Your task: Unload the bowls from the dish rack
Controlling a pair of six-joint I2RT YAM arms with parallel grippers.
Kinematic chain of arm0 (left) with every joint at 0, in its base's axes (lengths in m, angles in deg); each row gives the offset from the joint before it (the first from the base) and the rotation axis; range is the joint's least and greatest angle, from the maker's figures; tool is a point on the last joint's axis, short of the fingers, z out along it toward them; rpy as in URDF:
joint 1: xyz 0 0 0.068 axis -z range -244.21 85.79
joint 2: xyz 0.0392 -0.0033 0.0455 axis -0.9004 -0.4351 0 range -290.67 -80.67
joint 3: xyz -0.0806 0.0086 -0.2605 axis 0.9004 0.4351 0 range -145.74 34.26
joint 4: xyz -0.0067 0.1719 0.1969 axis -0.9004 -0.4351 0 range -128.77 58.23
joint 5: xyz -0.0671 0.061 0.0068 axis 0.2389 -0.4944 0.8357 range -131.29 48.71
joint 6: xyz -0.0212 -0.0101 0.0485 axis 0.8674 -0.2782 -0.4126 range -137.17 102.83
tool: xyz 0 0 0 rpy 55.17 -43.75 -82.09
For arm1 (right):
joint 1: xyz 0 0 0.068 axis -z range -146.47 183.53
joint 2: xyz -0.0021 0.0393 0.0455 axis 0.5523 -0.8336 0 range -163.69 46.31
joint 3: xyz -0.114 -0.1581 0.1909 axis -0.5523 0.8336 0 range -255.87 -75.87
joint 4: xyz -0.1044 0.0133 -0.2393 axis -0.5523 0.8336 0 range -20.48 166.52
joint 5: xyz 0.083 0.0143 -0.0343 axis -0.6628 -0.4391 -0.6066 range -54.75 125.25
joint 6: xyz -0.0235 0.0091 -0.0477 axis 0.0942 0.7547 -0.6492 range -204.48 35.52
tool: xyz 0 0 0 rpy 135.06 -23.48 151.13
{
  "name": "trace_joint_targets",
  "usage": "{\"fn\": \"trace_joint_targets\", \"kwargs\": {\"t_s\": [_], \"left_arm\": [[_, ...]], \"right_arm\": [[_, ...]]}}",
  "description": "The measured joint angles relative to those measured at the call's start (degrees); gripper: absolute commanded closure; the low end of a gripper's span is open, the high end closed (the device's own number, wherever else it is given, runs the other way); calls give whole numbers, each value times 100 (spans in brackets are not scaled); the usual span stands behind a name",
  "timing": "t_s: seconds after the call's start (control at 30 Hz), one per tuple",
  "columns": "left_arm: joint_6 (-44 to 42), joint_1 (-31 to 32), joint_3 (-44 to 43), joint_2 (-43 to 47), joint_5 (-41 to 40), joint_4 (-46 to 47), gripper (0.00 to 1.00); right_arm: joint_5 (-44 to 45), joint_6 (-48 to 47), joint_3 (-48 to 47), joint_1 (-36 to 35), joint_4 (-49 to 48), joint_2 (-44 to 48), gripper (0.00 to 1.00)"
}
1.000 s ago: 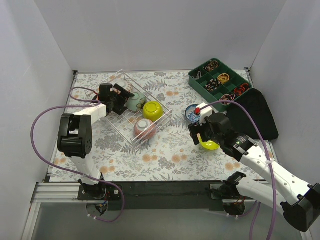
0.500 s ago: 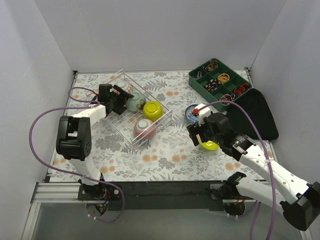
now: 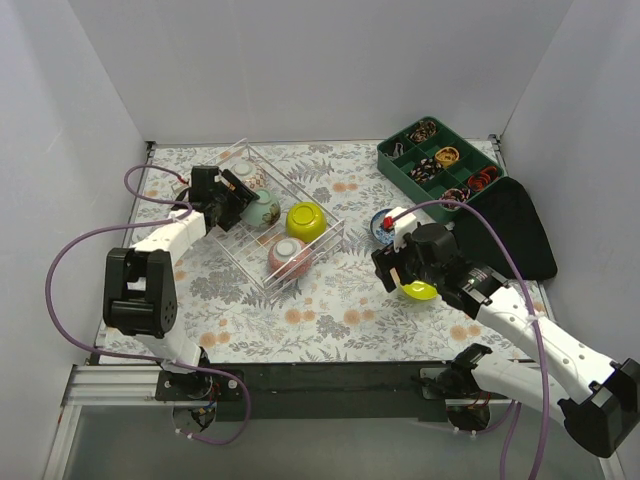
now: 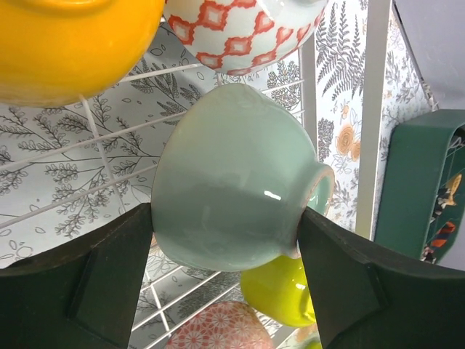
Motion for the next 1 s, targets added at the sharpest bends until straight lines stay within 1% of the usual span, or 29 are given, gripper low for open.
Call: {"fn": "trace_joint_targets", "kwargs": {"t_s": [0.03, 0.23, 0.4, 0.63, 0.83, 0.9, 1.0], "left_arm": [[-109, 0, 0, 28, -15, -31, 83], [-680, 0, -76, 142, -33, -221, 84], [-1349, 2, -256, 280, -42, -511, 85], [-2358, 76, -476, 702, -44, -765, 86], [-3405, 498, -710, 929, -96, -898, 86], [-3794, 719, -756, 966, -195, -951, 86], [-4542, 1211, -785, 1045, -520, -1025, 86]], "right_arm": [[-28, 0, -11, 0, 0, -11, 14], [-146, 4, -111, 0, -11, -33, 14], [-256, 26, -232, 0, -35, -63, 14], [-527, 133, -389, 0, -118, -181, 15], [-841, 284, -601, 0, -166, -227, 15], [-960, 310, -695, 0, -166, -251, 15], [-1200, 334, -907, 0, -166, -352, 15]]}}
